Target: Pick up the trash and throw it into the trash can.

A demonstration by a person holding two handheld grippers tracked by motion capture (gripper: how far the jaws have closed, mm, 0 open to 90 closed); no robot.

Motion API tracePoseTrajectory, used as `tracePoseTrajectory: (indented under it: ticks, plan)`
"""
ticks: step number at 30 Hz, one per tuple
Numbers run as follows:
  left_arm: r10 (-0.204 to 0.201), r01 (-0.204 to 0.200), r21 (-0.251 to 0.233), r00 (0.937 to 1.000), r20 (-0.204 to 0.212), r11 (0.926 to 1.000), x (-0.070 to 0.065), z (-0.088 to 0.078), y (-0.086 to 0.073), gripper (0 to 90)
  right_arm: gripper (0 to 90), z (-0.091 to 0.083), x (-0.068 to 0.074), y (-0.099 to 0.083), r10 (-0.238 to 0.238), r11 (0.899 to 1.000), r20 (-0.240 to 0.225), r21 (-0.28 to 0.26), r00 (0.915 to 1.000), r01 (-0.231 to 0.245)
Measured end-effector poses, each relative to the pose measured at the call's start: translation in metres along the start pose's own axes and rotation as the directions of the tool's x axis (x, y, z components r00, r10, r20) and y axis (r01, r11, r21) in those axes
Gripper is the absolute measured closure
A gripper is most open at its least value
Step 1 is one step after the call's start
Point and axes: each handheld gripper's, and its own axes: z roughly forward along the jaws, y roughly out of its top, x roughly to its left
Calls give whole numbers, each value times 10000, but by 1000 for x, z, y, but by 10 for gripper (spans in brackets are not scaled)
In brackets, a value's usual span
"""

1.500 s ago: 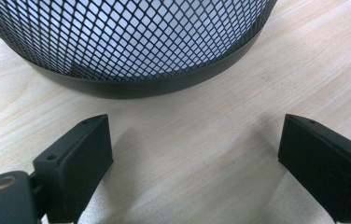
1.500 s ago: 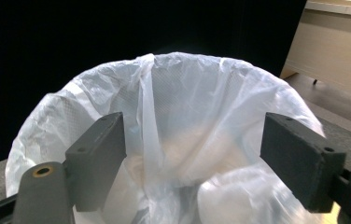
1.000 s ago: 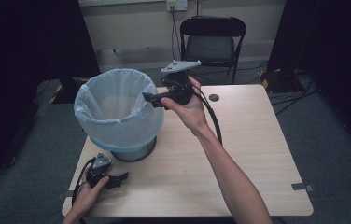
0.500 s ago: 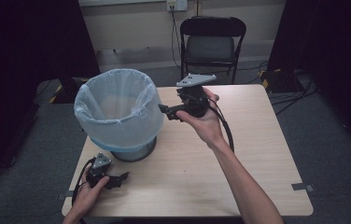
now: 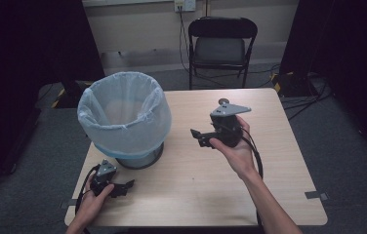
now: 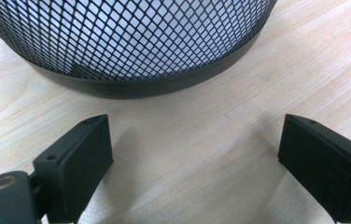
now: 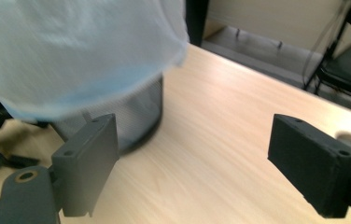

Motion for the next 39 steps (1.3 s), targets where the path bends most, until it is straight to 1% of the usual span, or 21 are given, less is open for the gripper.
tracePoseTrajectory:
  ticks: [3, 6, 10, 12, 13, 15, 17, 20, 25, 26, 27, 29, 30, 31, 32, 35, 36, 37, 39]
  plan:
    - [2, -2, 2, 10000, 16, 10000, 0, 0, 0, 93, 170, -6, -6, -16, 242, 9997, 331, 67, 9992, -245]
    - [-5, 5, -3, 10000, 10, 10000, 0, 0, 0, 93, 172, -11, -11, -33, 603, 9981, 479, 124, 9970, -610]
    - [0, 0, 5, 10000, 23, 10000, 0, 0, 0, 93, 170, -18, -20, -55, 845, 9954, 838, 378, 9929, -879]
    - [2, -2, 16, 10000, 0, 10000, 0, 0, 0, 93, 170, -20, -24, -68, 914, 9945, 1004, 422, 9907, -961]
    - [3, -3, 18, 10000, -22, 10000, 0, 0, 0, 93, 171, -21, -26, -74, 961, 9937, 1154, 457, 9887, -1019]
    - [7, -7, 11, 10000, -54, 10000, 0, 0, 0, 93, 178, -23, -30, -87, 1064, 9930, 1457, 356, 9836, -1127]
    - [-46, 46, -15, 10000, -68, 10000, -1, 0, 0, 94, 179, -24, -34, -100, 1187, 9911, 1614, 401, 9797, -1267]
    - [-47, 47, -11, 10000, -74, 10000, -1, 0, 0, 93, 179, -25, -37, -118, 1242, 9880, 1773, 687, 9763, -1382]
    - [-43, 43, -6, 9999, -128, 10000, -1, 0, 0, 93, 179, -24, -49, -144, 1470, 9740, 2039, 1407, 9679, -1776]
    - [-44, 44, -8, 9999, -130, 10000, -1, 0, 0, 93, 179, -24, -51, -149, 1598, 9690, 2103, 1533, 9645, -1940]
    - [-46, 46, -9, 9999, -129, 10000, -1, 0, 0, 93, 179, -23, -54, -154, 1654, 9645, 2136, 1686, 9628, -2031]
    - [-48, 48, -9, 9999, -127, 10000, -1, 0, 0, 93, 179, -22, -57, -163, 1564, 9585, 2341, 1986, 9596, -2046]
    - [-44, 43, -8, 9999, -129, 10000, -1, 0, 0, 93, 179, -22, -59, -168, 1625, 9546, 2435, 2063, 9562, -2148]
    - [-47, 47, -7, 9999, -130, 10000, -1, 0, 0, 93, 183, -22, -62, -172, 1736, 9489, 2536, 2155, 9516, -2305]
    - [-40, 40, -8, 9999, -132, 10000, -1, 0, 0, 93, 186, -22, -64, -175, 1774, 9450, 2643, 2232, 9480, -2390]
    - [-46, 46, -9, 9999, -128, 10000, -1, 0, 0, 93, 184, -24, -72, -187, 1918, 9336, 3044, 2365, 9330, -2691]
    - [-44, 44, -10, 9999, -125, 10000, -1, 0, 0, 93, 180, -25, -73, -190, 1948, 9313, 3121, 2386, 9299, -2752]
    - [-42, 42, -8, 9999, -130, 10000, -1, 0, 0, 93, 176, -26, -75, -193, 1987, 9315, 3220, 2316, 9256, -2805]
    - [-52, 52, -28, 9999, -117, 10000, -1, 0, 0, 93, 171, -27, -77, -194, 1899, 9336, 3423, 2270, 9202, -2772]
